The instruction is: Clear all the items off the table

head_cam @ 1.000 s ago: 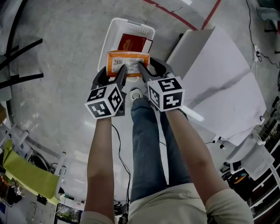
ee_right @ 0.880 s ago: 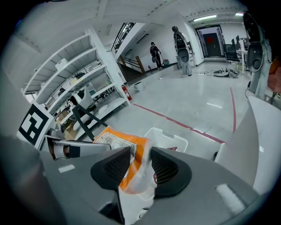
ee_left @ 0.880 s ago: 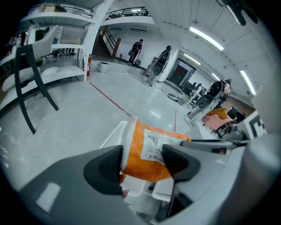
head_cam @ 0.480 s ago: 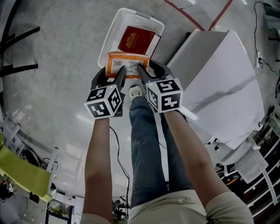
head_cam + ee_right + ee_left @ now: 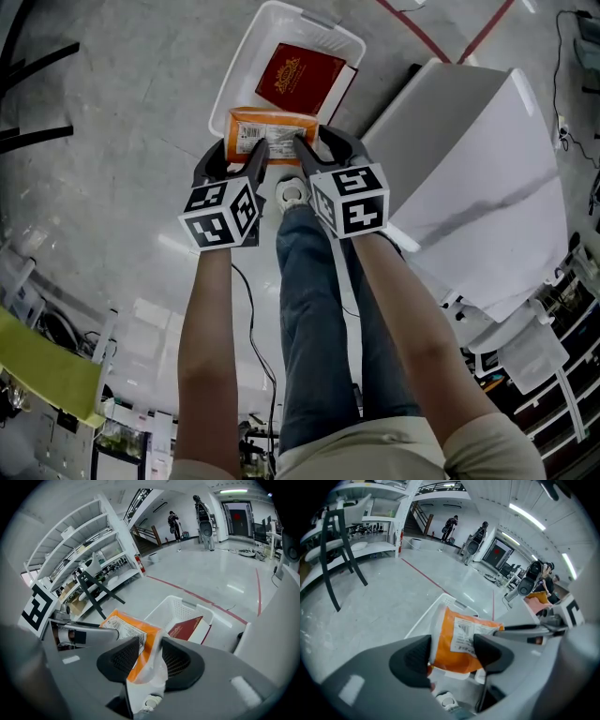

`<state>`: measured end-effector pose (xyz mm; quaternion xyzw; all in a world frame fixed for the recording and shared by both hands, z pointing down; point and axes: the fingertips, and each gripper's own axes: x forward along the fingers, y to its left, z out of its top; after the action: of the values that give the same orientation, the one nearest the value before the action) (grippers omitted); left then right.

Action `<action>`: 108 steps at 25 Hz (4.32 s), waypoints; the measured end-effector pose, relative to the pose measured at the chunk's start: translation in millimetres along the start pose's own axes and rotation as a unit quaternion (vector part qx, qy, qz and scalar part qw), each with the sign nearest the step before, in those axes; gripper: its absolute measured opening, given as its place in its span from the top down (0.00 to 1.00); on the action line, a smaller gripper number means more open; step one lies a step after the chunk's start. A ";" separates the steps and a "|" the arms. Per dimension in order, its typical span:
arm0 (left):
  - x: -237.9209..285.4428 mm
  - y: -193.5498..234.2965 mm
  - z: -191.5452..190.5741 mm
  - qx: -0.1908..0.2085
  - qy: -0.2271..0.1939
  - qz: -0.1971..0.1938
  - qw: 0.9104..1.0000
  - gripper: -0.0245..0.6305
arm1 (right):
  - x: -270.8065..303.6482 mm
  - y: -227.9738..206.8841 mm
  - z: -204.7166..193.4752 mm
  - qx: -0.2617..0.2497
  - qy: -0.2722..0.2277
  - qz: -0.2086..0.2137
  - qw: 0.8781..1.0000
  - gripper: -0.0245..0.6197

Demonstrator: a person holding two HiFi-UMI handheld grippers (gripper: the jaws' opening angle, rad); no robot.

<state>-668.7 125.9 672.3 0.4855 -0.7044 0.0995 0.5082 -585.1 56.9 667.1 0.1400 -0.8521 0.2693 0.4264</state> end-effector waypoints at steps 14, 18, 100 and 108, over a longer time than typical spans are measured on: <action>9.5 16.3 -13.2 -0.012 0.016 0.018 1.000 0.49 | 13.7 1.4 -11.5 -0.018 0.024 -0.011 0.999 0.73; 7.2 21.1 -8.2 -0.018 0.010 0.027 0.999 0.49 | 12.5 3.2 -7.5 -0.021 0.018 -0.011 1.000 0.74; -193.2 -152.4 59.7 0.050 -0.033 -0.046 0.997 0.95 | -222.0 82.5 57.8 -0.013 -0.081 -0.031 0.996 0.96; -224.4 -218.3 66.0 0.122 -0.017 -0.093 0.988 0.95 | -289.1 79.3 57.3 0.032 -0.119 -0.055 0.991 0.96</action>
<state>-535.5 103.7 382.2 0.6085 -0.6478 0.1284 0.4400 -486.9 91.0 380.2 0.2310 -0.8787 0.2539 0.3316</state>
